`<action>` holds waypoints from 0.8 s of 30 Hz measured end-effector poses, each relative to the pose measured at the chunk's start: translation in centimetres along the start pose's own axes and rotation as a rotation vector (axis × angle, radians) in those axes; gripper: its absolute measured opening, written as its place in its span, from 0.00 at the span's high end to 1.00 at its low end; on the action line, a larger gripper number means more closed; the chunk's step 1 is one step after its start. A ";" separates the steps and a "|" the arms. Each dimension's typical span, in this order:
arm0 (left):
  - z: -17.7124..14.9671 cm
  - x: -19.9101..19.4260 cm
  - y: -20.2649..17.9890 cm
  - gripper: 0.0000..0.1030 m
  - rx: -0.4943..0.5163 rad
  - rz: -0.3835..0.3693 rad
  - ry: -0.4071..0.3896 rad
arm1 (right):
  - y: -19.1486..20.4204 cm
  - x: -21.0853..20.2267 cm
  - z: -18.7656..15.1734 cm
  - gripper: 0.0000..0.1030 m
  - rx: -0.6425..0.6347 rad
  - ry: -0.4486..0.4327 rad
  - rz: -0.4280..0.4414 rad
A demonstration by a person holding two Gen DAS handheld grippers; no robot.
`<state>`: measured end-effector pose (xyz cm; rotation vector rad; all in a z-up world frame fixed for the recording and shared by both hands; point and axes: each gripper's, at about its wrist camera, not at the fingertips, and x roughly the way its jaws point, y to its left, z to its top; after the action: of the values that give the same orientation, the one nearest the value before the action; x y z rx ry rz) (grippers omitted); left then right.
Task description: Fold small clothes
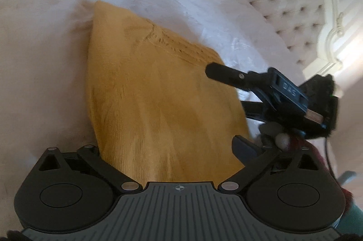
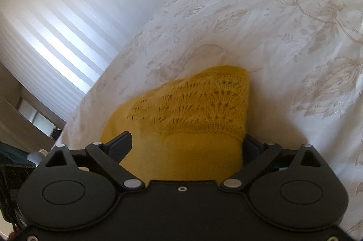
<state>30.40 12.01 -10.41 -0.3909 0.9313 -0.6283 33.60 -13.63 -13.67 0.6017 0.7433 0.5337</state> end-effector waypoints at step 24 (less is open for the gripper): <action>-6.6 -8.4 -10.2 0.88 0.114 -0.174 0.025 | 10.0 -18.6 -7.2 0.65 0.013 -0.177 -0.094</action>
<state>17.82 9.53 -3.08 -0.3651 0.8866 -0.8427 14.31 -16.15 -2.74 0.6147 0.6049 0.3837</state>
